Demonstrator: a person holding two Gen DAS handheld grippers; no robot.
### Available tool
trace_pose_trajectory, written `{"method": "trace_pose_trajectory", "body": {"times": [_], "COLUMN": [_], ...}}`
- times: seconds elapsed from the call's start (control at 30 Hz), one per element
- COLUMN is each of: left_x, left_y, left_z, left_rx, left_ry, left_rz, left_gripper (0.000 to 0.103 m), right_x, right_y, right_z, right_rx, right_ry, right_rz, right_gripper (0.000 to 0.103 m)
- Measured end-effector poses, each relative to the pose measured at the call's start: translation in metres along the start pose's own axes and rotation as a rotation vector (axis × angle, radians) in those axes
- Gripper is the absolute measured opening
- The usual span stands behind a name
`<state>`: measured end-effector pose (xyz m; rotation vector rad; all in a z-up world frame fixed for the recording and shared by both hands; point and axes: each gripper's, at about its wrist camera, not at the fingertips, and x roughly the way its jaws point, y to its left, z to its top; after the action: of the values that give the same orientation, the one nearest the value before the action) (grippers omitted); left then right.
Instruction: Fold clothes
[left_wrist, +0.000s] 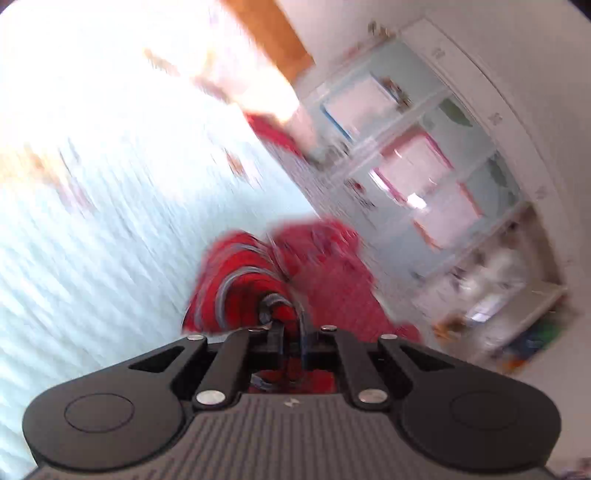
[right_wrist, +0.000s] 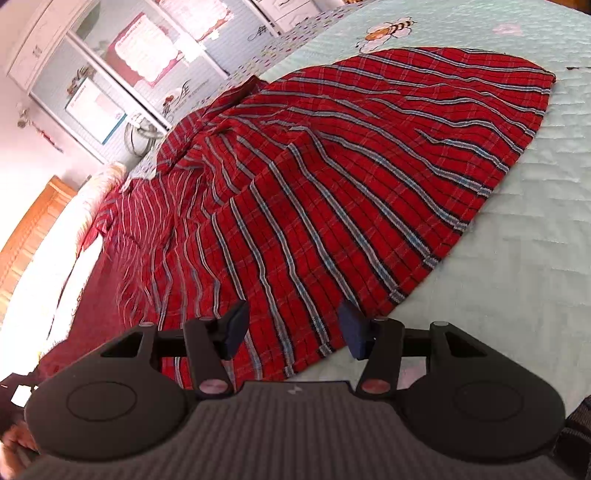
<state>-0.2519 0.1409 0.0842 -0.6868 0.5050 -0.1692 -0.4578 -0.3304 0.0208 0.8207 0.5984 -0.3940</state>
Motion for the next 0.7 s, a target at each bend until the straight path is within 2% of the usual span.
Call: {"method": "trace_pose_trajectory", "body": {"times": [0.13, 0.23, 0.27, 0.3, 0.33, 0.37, 0.47, 0.6, 0.7], "left_x": [0.018, 0.022, 0.019, 0.016, 0.010, 0.004, -0.016, -0.035, -0.030], "left_y": [0.025, 0.039, 0.042, 0.045, 0.045, 0.046, 0.042, 0.014, 0.018], "left_z": [0.003, -0.011, -0.015, -0.019, -0.023, -0.027, -0.045, -0.088, -0.120], "left_rx": [0.073, 0.012, -0.021, -0.054, -0.086, -0.116, -0.206, -0.219, -0.313], "left_ry": [0.091, 0.158, 0.163, 0.166, 0.168, 0.170, 0.193, 0.330, 0.347], "left_rz": [0.117, 0.094, 0.086, 0.080, 0.079, 0.078, 0.049, -0.109, -0.112], "left_gripper": [0.007, 0.008, 0.017, 0.035, 0.047, 0.063, 0.065, 0.066, 0.066], "right_x": [0.003, 0.000, -0.002, -0.004, -0.006, -0.008, -0.014, -0.018, -0.011], "right_y": [0.008, 0.006, 0.004, 0.002, -0.001, -0.003, -0.012, -0.032, -0.046], "right_z": [-0.003, -0.001, -0.001, -0.001, -0.001, -0.002, -0.005, -0.010, -0.015], "right_rx": [-0.070, -0.053, -0.045, -0.033, -0.021, -0.011, 0.025, 0.153, 0.261], "right_ry": [0.015, 0.030, 0.035, 0.040, 0.046, 0.053, 0.068, 0.068, 0.063], "right_rz": [-0.007, 0.026, 0.039, 0.052, 0.066, 0.076, 0.100, 0.166, 0.239], "right_gripper": [0.055, 0.055, 0.055, 0.055, 0.055, 0.055, 0.055, 0.055, 0.055]}}
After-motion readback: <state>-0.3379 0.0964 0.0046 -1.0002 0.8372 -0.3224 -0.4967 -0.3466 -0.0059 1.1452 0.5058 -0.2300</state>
